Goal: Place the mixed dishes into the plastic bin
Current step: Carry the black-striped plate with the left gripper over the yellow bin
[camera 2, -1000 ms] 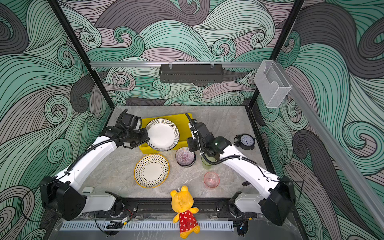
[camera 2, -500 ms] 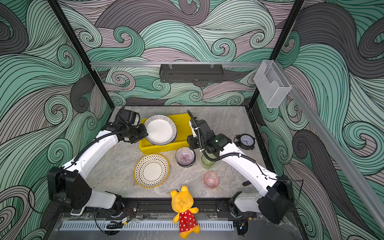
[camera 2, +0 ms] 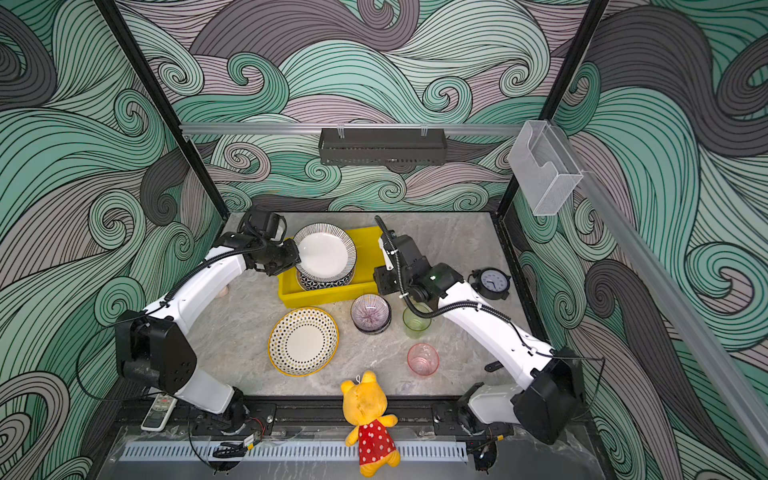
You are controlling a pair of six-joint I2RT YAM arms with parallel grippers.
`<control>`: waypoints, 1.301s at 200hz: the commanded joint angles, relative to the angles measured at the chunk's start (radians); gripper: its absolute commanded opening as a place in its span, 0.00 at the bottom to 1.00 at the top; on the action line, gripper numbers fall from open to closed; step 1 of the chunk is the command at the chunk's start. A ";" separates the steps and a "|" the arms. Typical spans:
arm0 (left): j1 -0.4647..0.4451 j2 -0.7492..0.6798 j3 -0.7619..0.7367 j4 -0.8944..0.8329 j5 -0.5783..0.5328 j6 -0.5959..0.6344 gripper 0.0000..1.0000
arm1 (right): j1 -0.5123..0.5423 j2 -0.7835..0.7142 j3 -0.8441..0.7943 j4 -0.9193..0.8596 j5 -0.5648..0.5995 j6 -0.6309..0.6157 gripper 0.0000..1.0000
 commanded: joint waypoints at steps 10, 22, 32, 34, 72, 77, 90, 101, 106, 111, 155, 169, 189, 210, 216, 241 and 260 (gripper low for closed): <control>0.012 0.014 0.083 0.078 0.011 0.007 0.00 | -0.011 0.012 0.040 -0.013 -0.009 -0.002 0.51; 0.013 0.029 0.090 0.077 0.009 0.006 0.00 | -0.013 0.013 0.043 -0.014 -0.010 -0.003 0.51; 0.014 0.040 0.095 0.077 0.009 0.005 0.00 | -0.012 0.013 0.046 -0.014 -0.009 -0.002 0.51; 0.014 0.042 0.097 0.077 0.009 0.006 0.00 | -0.012 0.013 0.046 -0.014 -0.011 -0.002 0.51; 0.015 0.084 0.124 0.069 0.008 0.007 0.00 | -0.014 0.010 0.040 -0.014 -0.013 0.003 0.51; 0.015 0.090 0.130 0.064 0.008 0.007 0.00 | -0.014 0.009 0.039 -0.014 -0.013 0.003 0.51; 0.015 0.106 0.146 0.050 0.009 0.010 0.00 | -0.015 0.010 0.039 -0.014 -0.015 0.003 0.51; 0.015 0.121 0.160 0.035 0.010 0.014 0.00 | -0.016 0.010 0.039 -0.014 -0.018 0.004 0.51; 0.015 0.128 0.167 0.029 0.010 0.017 0.00 | -0.016 0.012 0.039 -0.017 -0.018 0.003 0.51; 0.016 0.135 0.173 0.022 0.011 0.020 0.00 | -0.016 0.012 0.039 -0.017 -0.018 0.002 0.51; 0.017 0.178 0.186 0.006 0.018 0.015 0.00 | -0.017 0.023 0.053 -0.038 -0.028 0.002 0.51; 0.017 0.187 0.193 0.002 0.019 0.015 0.00 | -0.017 0.022 0.049 -0.037 -0.028 0.004 0.52; 0.017 0.199 0.201 0.001 0.021 0.014 0.00 | -0.017 0.023 0.047 -0.039 -0.028 0.004 0.52; 0.017 0.210 0.208 -0.004 0.021 0.004 0.00 | -0.017 0.024 0.049 -0.038 -0.033 0.004 0.52; 0.017 0.211 0.209 -0.003 0.023 0.001 0.00 | -0.017 0.024 0.051 -0.038 -0.035 0.003 0.52; 0.017 0.214 0.205 0.002 0.026 -0.006 0.00 | -0.018 0.024 0.057 -0.038 -0.041 -0.001 0.53; 0.017 0.220 0.204 -0.001 0.025 -0.006 0.00 | -0.018 0.021 0.057 -0.037 -0.041 0.000 0.53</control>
